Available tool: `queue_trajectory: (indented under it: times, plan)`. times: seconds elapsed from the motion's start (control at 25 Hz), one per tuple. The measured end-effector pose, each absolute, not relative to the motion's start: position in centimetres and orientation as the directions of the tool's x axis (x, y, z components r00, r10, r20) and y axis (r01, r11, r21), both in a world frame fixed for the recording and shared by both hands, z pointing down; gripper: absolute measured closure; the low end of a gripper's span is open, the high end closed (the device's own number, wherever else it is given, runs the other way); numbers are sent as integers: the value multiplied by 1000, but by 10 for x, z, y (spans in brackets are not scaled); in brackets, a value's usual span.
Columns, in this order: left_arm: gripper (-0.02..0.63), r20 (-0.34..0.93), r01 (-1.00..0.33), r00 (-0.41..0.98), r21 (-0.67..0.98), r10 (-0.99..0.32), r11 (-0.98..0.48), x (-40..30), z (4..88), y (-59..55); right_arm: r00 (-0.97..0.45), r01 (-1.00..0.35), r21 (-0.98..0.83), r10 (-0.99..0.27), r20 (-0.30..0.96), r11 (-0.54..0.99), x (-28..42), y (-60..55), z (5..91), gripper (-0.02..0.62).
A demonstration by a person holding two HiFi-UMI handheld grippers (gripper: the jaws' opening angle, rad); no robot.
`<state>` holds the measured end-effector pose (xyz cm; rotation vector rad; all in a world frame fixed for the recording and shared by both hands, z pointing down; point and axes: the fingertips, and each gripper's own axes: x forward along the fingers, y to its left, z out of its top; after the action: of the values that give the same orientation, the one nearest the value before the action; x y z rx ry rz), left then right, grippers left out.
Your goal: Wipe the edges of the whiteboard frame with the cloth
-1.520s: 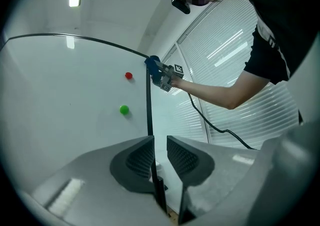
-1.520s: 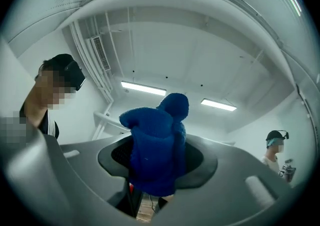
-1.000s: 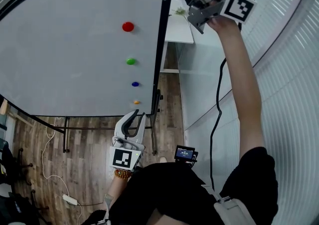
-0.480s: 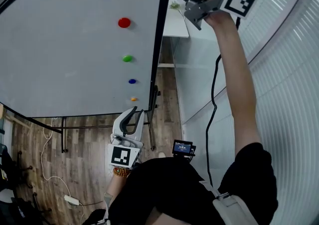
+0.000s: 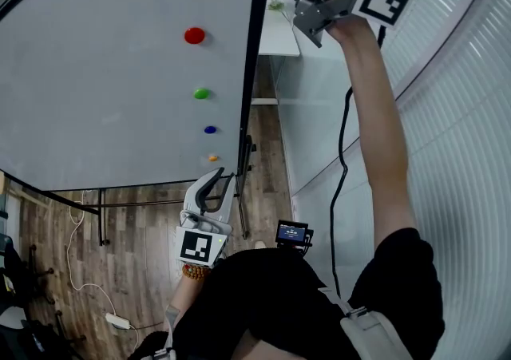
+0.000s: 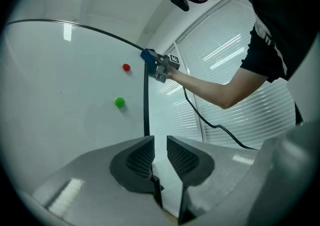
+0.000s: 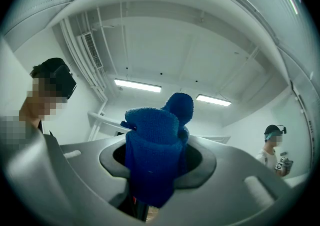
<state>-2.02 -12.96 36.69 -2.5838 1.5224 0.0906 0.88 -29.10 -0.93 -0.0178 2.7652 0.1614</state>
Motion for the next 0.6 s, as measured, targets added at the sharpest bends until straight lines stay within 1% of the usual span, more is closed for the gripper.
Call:
queue_trajectory:
  times: [0.6]
  plan:
    - [439, -123, -865, 501, -98, -856, -492, -17, 357, -135, -915, -91, 101, -43, -401, 991, 12, -291, -12, 405]
